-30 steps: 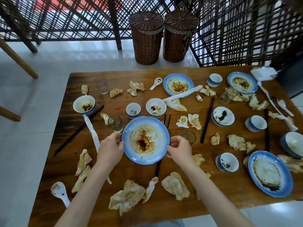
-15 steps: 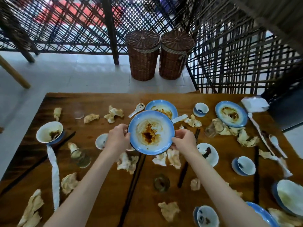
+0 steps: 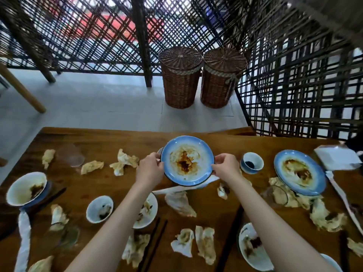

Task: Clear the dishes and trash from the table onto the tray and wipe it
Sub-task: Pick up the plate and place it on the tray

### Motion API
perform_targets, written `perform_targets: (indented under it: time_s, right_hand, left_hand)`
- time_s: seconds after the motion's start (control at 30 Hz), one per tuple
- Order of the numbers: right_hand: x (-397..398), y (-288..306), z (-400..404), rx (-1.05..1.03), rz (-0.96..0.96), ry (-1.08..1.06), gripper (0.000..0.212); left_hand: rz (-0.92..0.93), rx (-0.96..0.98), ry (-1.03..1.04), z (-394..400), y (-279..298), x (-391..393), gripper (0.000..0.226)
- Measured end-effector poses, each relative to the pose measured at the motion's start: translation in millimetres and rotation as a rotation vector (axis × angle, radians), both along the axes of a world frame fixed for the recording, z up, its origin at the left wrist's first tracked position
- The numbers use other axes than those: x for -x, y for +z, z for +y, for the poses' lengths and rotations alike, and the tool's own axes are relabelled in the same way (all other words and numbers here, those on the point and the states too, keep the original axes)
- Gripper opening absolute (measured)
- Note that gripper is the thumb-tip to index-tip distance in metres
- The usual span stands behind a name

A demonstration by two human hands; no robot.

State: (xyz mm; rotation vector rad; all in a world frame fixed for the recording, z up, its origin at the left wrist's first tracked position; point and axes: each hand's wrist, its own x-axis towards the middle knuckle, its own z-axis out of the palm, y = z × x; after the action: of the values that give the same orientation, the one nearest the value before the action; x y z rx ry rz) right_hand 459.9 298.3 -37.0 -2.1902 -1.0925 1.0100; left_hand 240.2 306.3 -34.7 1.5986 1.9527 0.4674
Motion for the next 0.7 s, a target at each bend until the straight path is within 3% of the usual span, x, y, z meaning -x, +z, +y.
perform_targets:
  time_s: [0.53,0.7]
  right_hand:
    - [-1,-30,13,0.041,-0.245,0.072,0.026]
    - [0,-29,5,0.063,-0.262,0.05,0.012]
  left_hand:
    - [0.072,-0.012,-0.001,11,-34,-16,0.024]
    - [0.121,-0.019,-0.041,10,-33,-18,0.024]
